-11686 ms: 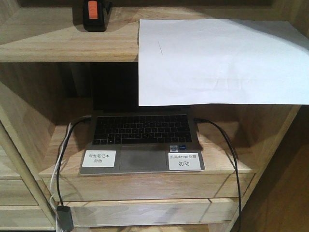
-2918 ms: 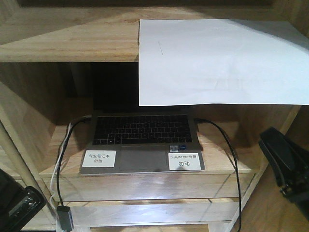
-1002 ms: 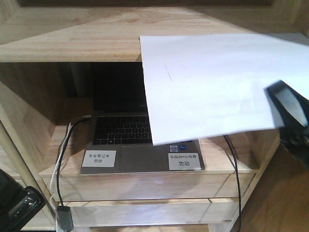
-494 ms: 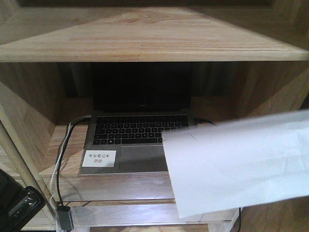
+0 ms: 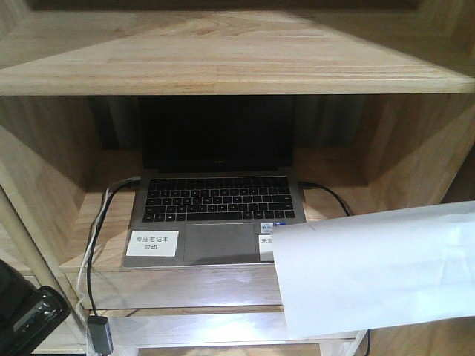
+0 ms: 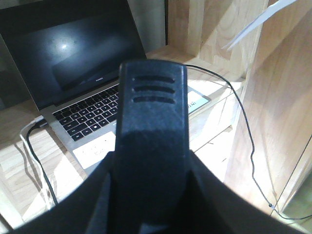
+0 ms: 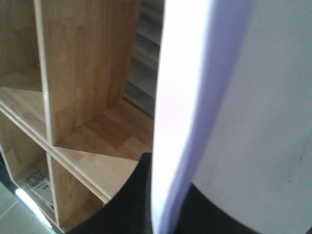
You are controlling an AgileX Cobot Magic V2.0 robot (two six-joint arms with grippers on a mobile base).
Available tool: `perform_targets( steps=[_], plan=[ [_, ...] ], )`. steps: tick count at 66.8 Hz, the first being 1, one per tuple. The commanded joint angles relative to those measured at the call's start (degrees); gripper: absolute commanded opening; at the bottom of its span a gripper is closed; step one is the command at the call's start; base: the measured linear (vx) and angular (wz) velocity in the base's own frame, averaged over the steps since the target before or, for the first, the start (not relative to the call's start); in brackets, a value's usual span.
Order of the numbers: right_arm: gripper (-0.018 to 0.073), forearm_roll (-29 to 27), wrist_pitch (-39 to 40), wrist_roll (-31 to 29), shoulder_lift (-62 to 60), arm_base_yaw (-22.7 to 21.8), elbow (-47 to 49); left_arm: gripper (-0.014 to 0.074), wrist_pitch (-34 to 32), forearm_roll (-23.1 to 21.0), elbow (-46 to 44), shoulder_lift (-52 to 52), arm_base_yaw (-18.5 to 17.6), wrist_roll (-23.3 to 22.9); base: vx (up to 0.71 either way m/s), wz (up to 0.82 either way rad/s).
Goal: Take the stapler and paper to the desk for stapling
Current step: 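Grasp the white paper sheet with the right gripper and pull it off, then drive the base away from the shelf holding stapler and paper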
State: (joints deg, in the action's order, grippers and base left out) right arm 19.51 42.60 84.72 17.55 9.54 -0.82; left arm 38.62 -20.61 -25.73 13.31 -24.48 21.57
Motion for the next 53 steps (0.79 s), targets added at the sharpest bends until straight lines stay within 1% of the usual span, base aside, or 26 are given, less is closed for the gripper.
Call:
perform_targets(
  steps=[1,53],
  plan=[
    [-0.0005,0.2,2.8,-1.0,0.4,-0.4,1.6,-0.0007,-6.4,-1.8,-1.8,0.5,-0.1,-0.3,0.0,0.0],
    [-0.0005,1.2,3.1,-1.0,0.4,-0.4,1.6,-0.0007,-6.4,-1.8,-1.8,0.5,-0.1,-0.3,0.0,0.0]
  ],
)
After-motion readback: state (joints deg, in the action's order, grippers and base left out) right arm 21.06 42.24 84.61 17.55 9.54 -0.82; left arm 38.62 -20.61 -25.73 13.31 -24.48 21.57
